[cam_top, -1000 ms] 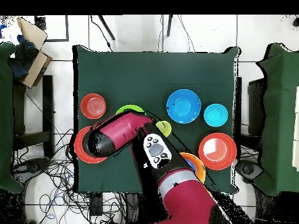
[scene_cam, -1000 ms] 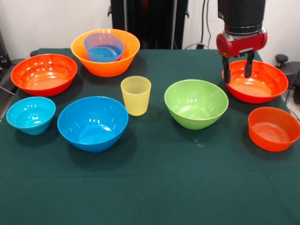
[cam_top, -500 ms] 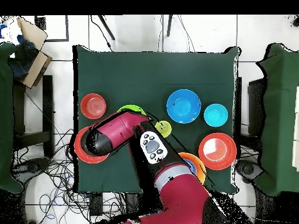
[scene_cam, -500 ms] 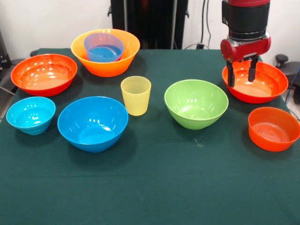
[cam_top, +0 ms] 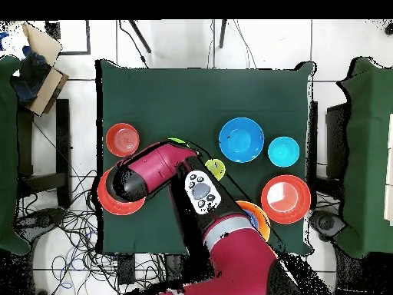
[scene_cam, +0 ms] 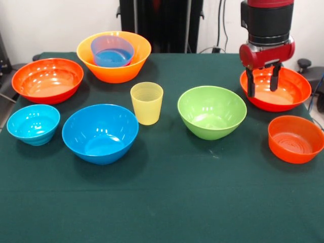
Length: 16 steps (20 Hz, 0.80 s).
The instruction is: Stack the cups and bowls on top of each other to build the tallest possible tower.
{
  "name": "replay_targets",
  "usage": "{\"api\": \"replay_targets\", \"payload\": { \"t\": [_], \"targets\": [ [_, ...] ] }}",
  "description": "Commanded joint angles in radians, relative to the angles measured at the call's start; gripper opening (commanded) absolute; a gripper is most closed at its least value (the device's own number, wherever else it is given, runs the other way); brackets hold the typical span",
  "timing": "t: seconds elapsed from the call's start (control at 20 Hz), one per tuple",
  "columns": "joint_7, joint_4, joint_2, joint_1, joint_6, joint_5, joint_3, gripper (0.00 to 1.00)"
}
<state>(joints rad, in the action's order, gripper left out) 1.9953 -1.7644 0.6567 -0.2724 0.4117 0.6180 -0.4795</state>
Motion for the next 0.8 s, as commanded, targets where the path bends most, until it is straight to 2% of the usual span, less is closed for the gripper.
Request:
{"api": "replay_targets", "payload": {
  "t": [0.05,0.2,0.3,0.5,0.65,0.8],
  "targets": [
    [-0.032,0.051,-0.022,0.002,0.022,0.053,0.025,1.0],
    [-0.048,0.058,-0.018,-0.008,0.033,0.045,0.012,1.0],
    [-0.092,0.075,-0.017,-0.03,0.065,0.035,-0.014,1.0],
    [-0.233,0.116,-0.026,-0.104,0.138,0.028,-0.083,1.0],
    [-0.34,0.138,-0.049,-0.171,0.157,0.048,-0.143,1.0],
    [-0.414,0.169,-0.065,-0.213,0.201,0.061,-0.186,1.0]
  ]
}}
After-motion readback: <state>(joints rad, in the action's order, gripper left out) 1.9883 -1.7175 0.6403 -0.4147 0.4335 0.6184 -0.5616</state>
